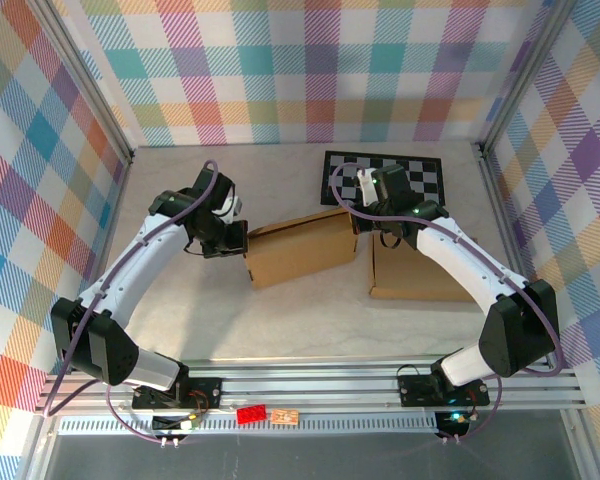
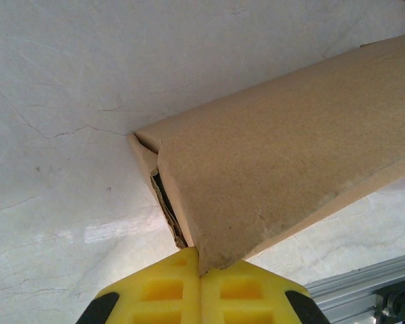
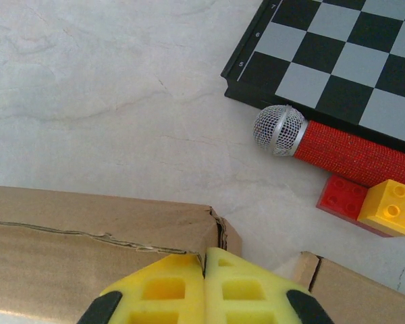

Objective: Fold the paper box

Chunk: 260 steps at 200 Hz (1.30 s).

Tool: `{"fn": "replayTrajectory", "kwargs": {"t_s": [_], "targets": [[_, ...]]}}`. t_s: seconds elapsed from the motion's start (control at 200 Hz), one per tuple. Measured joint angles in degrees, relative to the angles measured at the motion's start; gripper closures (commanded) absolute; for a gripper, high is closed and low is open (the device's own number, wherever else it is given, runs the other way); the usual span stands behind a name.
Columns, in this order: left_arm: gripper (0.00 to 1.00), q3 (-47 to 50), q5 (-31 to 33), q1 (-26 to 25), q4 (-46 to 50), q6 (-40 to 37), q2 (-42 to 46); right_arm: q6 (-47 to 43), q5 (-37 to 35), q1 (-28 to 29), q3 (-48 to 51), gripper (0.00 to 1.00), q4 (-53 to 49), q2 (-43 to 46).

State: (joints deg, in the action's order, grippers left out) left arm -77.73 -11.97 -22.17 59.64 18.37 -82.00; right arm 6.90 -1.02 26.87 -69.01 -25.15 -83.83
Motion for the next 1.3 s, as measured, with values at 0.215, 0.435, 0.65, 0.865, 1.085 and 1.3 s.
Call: {"fn": "replayTrajectory", "kwargs": {"t_s": [0.215,0.435,0.65,0.865,1.085,1.3], "targets": [[1.00,0.48,0.87,-0.02,-0.48,-0.68,0.22,8.37,0.48,0.02,1.33,0.49,-4.63,1.55],[1.00,0.68,2.21,-0.04,-0.46,-1.55,0.66,17.68,4.35,-1.75,2.14,0.42,-6.23,7.02],[1.00,0.70,2.64,-0.24,-0.46,-1.53,0.66,32.22,8.35,-4.24,0.81,0.31,-9.38,8.39],[1.00,1.33,3.52,-0.70,-0.50,-1.49,1.49,57.18,15.78,-6.08,1.70,0.21,-9.51,8.59],[1.00,1.46,4.11,-1.22,-0.50,-1.44,1.70,74.58,18.78,-6.08,9.09,0.14,-2.49,9.64],[1.00,1.49,4.22,-1.42,-0.48,-1.38,1.75,79.52,20.68,-6.08,8.94,0.19,3.06,7.39]]}}
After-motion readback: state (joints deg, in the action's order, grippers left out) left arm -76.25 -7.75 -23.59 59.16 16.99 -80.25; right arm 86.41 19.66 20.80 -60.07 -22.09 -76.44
